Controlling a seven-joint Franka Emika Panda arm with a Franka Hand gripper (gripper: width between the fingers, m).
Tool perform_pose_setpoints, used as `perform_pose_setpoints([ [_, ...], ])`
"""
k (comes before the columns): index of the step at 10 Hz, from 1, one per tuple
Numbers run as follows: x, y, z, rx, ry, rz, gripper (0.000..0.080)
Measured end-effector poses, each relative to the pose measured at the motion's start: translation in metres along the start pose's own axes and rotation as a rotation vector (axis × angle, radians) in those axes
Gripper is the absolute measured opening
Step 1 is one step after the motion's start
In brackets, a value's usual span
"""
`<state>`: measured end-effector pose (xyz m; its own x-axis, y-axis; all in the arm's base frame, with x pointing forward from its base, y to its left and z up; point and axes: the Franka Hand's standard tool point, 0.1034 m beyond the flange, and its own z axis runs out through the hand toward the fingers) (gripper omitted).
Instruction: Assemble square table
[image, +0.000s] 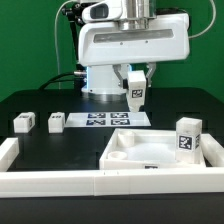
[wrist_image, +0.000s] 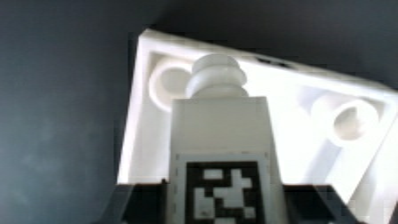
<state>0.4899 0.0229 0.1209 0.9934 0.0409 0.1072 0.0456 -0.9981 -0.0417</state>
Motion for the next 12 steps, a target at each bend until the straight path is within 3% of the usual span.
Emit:
perform_pose_setpoints([
  [3, 0.025, 0.006, -0.001, 0.0, 0.024, -0.009, 0.0288],
  [4, 0.034, 0.011, 0.0, 0.012, 0.048, -0.005, 0.0288],
  [6, 0.036, 0.013, 0.0, 0.005, 0.069, -0.007, 0.0288],
  [10, 0.04, 0.045, -0.004, -0.131, 0.378, -0.007, 0.0288],
  [11, 0.046, 0.053, -0.002, -0.131, 0.39, 0.012, 0.0288],
  [12, 0.053, 0.051, -0.002, -0.111, 0.374, 0.022, 0.0288],
])
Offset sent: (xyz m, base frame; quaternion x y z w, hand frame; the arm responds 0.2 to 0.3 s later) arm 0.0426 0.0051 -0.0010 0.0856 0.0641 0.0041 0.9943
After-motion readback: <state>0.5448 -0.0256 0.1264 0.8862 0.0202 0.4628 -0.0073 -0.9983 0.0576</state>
